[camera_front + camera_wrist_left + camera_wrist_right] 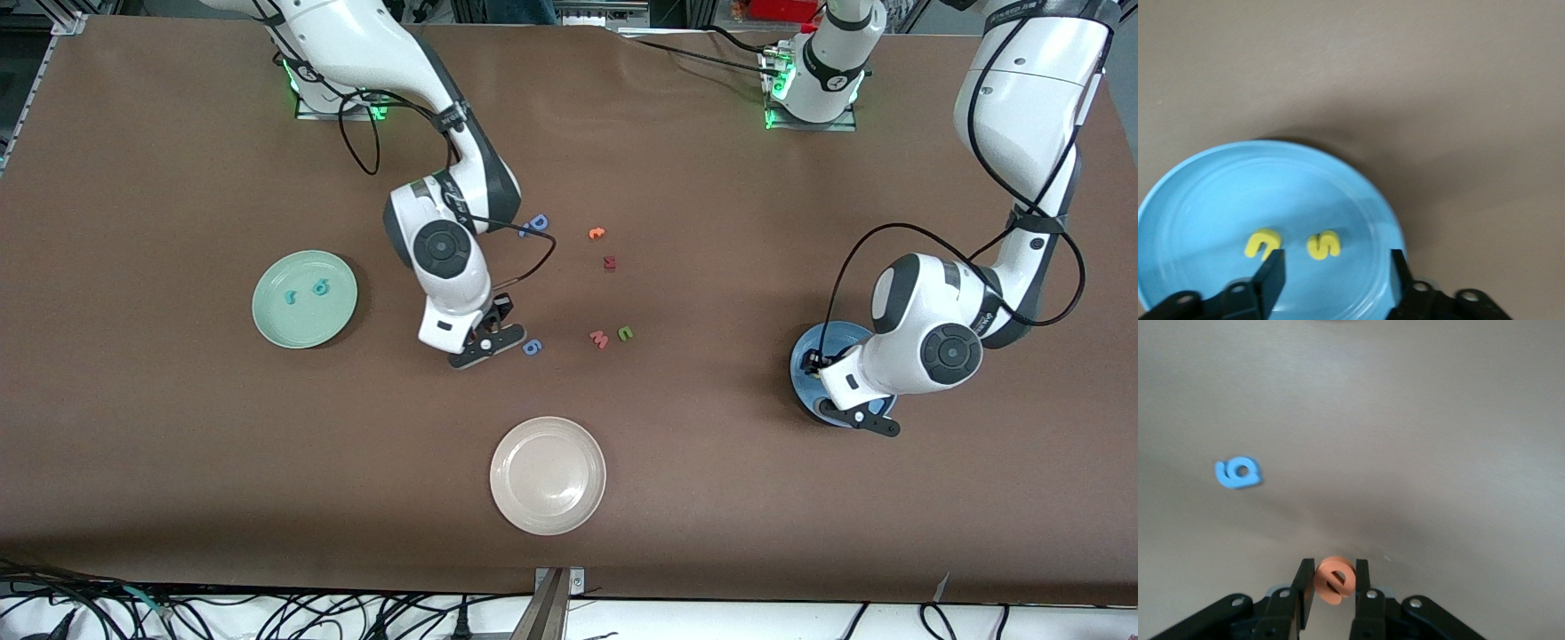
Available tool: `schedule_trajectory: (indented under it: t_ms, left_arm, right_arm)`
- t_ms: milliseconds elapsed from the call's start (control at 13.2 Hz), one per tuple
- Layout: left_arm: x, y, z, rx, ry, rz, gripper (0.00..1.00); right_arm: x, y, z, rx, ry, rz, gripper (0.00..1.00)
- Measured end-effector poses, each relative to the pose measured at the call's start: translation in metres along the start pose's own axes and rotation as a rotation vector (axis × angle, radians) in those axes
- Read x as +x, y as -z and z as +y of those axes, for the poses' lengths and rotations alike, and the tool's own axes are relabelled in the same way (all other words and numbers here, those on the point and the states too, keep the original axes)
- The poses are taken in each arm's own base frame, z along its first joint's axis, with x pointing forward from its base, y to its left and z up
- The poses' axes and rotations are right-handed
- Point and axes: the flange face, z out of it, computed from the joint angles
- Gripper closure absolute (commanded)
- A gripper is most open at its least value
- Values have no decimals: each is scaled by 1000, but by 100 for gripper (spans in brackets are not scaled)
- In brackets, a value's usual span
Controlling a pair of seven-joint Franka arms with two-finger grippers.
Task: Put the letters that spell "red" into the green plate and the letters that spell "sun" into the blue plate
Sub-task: 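Drop the e on the green plate while the left gripper grasps green u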
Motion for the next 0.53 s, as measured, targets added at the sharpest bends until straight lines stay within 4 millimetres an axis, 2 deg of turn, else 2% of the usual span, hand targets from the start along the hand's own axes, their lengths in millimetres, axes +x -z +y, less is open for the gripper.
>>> schedule_trajectory:
  t_ms: [76, 227, 529]
  left_arm:
    - [3, 3, 13, -15, 28, 6, 0]
    - [9, 11, 59, -65, 119, 18, 0]
    - [13, 20, 178, -93, 249, 27, 0]
  right_arm:
    - [-7, 6, 14, 0, -5, -9, 100]
    - [-28, 4, 45, -1, 19, -39, 100]
    - [-84, -15, 131, -4, 123, -111, 100]
